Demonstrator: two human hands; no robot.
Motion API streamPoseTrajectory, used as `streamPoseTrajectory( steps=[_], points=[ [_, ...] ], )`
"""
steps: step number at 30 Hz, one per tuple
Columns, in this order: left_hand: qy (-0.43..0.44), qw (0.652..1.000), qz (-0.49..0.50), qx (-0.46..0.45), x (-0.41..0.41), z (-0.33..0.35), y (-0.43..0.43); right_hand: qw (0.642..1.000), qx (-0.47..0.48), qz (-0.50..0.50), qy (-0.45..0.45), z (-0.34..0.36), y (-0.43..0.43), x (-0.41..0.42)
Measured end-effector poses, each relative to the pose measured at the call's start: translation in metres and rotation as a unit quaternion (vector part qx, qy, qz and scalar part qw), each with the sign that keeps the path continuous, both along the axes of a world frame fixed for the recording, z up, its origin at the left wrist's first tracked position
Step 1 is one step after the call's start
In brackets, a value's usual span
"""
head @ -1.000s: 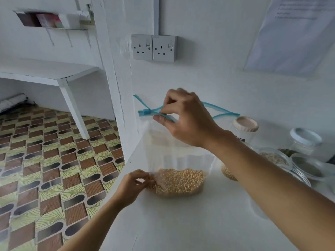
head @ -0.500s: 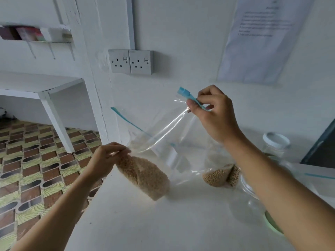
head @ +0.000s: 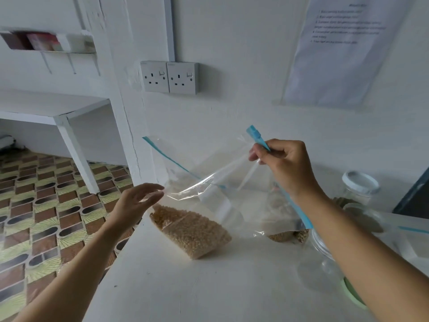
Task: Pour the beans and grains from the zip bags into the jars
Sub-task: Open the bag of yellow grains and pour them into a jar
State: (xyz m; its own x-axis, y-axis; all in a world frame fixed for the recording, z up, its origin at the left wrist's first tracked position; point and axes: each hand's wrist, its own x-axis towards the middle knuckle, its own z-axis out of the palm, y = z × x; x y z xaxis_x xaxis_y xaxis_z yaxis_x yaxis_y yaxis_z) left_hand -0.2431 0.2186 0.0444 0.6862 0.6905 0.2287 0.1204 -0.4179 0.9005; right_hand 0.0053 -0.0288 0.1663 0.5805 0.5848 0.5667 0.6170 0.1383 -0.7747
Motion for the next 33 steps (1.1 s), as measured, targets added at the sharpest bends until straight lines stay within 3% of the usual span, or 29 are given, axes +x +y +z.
streamPoseTrajectory(
  steps=[3, 6, 8, 15, 28, 33],
  points=[
    [-0.052, 0.993, 0.012, -0.102, -0.01, -0.017, 0.001, 0.999, 0.008, -0.016, 0.031, -0.005, 0.002, 0.002],
    [-0.145, 0.957, -0.013, -0.251, -0.017, -0.037, -0.004, 0.998, 0.005, -0.025, 0.055, -0.013, 0.003, 0.003],
    [-0.157, 0.946, -0.006, -0.283, -0.016, -0.044, -0.008, 0.998, 0.007, -0.026, 0.059, -0.017, 0.004, 0.003],
    [-0.206, 0.937, 0.046, -0.279, -0.003, -0.03, -0.014, 0.999, 0.022, -0.015, 0.036, -0.015, -0.004, 0.001],
    [-0.258, 0.933, 0.057, -0.243, 0.016, 0.013, -0.029, 0.993, 0.081, -0.012, 0.088, -0.021, -0.026, 0.015],
    [-0.264, 0.945, 0.068, -0.179, 0.019, 0.036, -0.033, 0.992, 0.088, 0.006, 0.092, -0.023, -0.035, 0.016]
  ],
)
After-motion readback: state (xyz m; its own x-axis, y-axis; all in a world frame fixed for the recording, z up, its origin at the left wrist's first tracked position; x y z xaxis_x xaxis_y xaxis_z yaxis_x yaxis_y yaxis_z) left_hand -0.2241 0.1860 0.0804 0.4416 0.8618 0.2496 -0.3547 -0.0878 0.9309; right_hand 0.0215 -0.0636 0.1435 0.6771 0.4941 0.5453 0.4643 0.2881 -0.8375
